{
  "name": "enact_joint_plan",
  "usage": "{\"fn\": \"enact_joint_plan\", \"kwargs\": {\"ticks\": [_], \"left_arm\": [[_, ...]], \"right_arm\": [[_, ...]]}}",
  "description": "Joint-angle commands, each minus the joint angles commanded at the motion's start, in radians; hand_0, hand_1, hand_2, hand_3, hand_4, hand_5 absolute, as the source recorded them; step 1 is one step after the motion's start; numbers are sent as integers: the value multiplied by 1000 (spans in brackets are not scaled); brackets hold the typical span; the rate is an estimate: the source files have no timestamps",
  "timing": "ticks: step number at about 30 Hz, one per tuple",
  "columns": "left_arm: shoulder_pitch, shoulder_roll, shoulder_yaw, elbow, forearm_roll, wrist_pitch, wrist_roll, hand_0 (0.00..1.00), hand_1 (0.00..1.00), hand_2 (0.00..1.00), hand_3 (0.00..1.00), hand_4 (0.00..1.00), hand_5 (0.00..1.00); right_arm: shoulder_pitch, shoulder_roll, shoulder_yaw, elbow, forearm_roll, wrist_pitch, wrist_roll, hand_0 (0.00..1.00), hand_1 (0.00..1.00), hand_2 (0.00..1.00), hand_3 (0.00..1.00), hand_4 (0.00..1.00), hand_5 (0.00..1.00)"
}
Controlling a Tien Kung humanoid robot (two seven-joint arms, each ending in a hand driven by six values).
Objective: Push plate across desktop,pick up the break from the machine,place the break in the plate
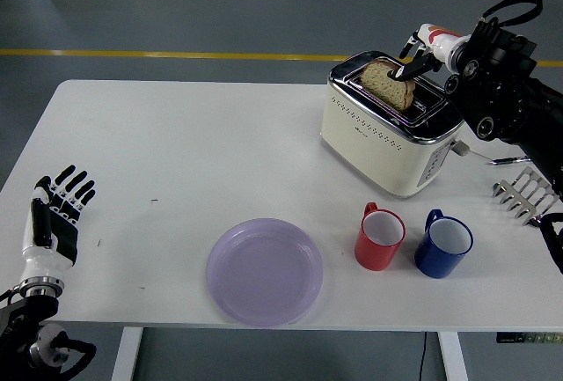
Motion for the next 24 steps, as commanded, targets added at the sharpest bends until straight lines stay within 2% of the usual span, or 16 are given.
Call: {"fn": "enact_joint_plan", "kwargs": {"ticks": [2,4,9,15,16,21,22,24], "left_arm": [[0,1,1,1,1,0,0,762,704,712,726,445,998],[-2,1,1,2,2,0,0,759,704,710,725,441,998],[-4,2,3,4,4,0,-1,758,703,709,722,440,998],[-6,2,6,8,6,0,-1,758,703,709,722,440,998],[-6,2,5,8,6,0,-2,758,696,704,723,437,998],[-8,2,5,10,8,1,-3,754,694,697,723,435,998],[-9,2,5,10,8,1,-3,754,694,697,723,435,998],[-9,3,4,9,9,2,-3,754,694,697,723,435,998]], "right_arm": [[-3,0,-62,0,67,-4,8,502,525,506,631,785,389],[-7,0,-54,0,66,-1,5,498,522,505,629,778,384],[-14,0,56,0,-33,16,-10,480,509,498,622,770,369],[-18,0,80,0,-37,1,-4,480,509,498,622,770,369],[-18,0,80,0,-34,1,-3,413,460,464,577,702,292],[-23,0,32,0,36,-12,12,413,460,464,577,702,292],[-24,0,34,0,39,-12,11,365,418,463,532,598,220],[-27,0,52,0,33,-10,9,365,418,463,532,598,220]]}}
